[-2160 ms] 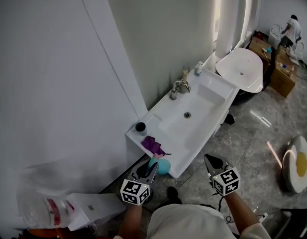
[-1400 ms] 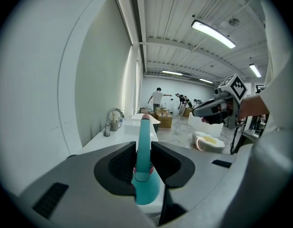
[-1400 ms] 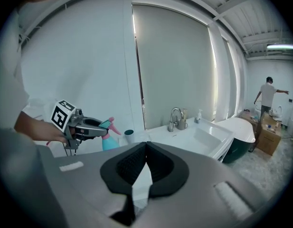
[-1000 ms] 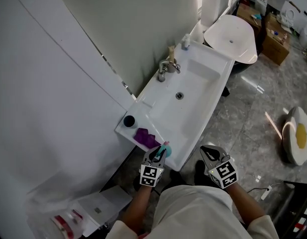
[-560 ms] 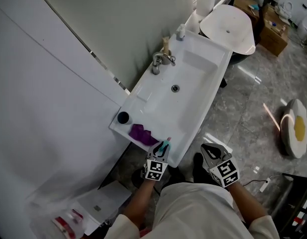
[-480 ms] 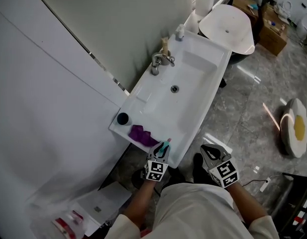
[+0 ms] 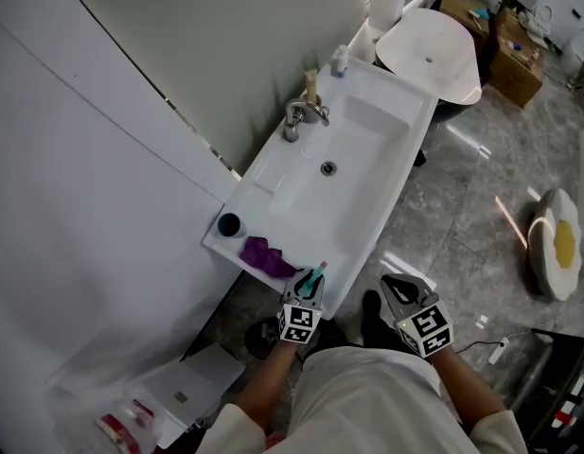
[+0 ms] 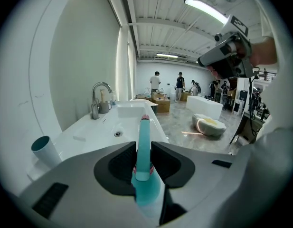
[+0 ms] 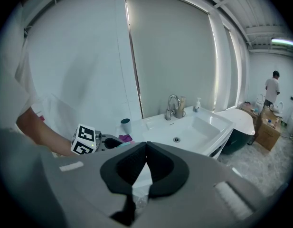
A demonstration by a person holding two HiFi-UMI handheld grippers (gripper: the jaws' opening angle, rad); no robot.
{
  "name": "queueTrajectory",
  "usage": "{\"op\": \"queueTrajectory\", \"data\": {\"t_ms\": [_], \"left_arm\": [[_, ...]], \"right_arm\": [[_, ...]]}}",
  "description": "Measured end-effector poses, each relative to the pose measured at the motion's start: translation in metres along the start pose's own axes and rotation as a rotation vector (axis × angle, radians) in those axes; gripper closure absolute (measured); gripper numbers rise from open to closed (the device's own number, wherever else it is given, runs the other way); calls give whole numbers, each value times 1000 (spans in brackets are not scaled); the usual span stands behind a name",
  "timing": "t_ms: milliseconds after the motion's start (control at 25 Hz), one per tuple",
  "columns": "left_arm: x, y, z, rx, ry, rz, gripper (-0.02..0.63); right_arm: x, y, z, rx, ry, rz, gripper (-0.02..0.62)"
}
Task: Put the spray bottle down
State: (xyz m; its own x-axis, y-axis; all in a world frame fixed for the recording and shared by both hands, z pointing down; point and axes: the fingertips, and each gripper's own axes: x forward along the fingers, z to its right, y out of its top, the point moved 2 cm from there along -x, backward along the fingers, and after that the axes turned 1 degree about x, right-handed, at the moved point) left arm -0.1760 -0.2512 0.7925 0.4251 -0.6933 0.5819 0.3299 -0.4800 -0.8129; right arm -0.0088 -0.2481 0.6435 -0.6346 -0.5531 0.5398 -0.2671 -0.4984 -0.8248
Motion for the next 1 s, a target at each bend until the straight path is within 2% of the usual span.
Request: {"op": "queueTrajectory", "data": {"t_ms": [160, 480, 1000], "left_arm": [[0, -1, 12, -5, -26, 4, 503], [1, -6, 14, 4, -12, 12, 499], [-3, -5, 17, -27, -5, -1, 428]], "right_arm": [[-1, -1, 0, 2, 1, 3, 584], [-3, -6, -1, 0, 2, -2, 584], [-11, -11, -2, -2, 8, -2, 584]]}}
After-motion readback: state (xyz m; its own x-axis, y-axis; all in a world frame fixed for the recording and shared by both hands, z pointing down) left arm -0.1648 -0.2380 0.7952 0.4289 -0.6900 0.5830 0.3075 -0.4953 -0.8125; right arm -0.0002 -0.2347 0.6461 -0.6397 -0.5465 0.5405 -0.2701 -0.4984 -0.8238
